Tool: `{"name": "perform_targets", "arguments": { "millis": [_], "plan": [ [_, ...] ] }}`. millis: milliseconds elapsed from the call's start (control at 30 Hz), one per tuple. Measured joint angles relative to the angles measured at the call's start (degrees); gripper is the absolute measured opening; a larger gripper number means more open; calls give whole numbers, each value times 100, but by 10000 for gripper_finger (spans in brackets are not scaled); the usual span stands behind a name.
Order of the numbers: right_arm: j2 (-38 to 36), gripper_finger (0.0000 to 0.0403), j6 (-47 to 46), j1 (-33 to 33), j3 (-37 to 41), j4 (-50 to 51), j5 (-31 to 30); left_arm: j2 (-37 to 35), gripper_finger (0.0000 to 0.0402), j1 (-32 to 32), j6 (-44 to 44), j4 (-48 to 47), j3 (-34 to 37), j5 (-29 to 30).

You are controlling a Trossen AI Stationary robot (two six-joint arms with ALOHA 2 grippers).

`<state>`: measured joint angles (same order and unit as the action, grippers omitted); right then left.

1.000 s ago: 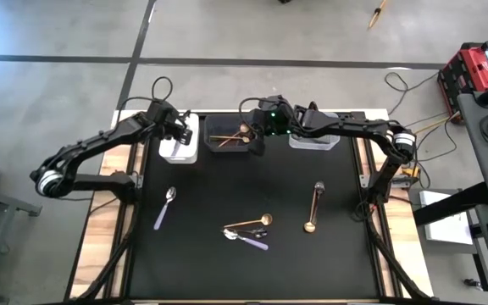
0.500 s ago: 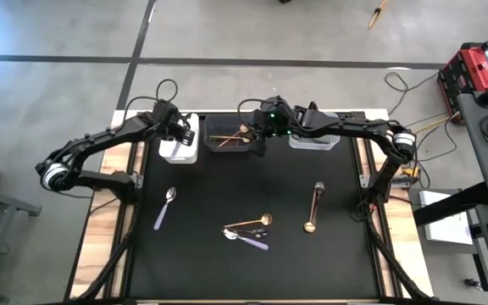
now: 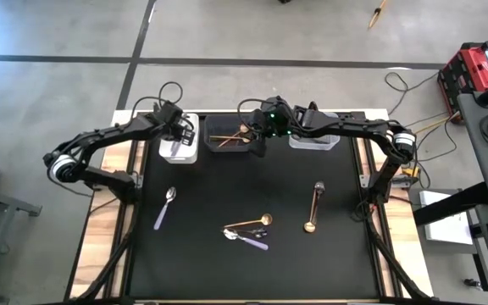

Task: Sort silverware by color (type)
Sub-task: Put the purple spoon into the white bin, then put the black spoon into the transparent bin

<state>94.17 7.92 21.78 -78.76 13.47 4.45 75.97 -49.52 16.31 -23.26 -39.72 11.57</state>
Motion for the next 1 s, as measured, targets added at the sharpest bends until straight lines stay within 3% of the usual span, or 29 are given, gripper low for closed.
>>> {"name": "perform_targets", "arguments": {
  "millis": [533,1000],
  "plan": [
    [0,203,9,0,20,2,-1,238,24,1,162,-163,0,-7],
    [0,203,-87,0,20,8,-2,100,83,38,79,-157,2,-4]
  ]
}}
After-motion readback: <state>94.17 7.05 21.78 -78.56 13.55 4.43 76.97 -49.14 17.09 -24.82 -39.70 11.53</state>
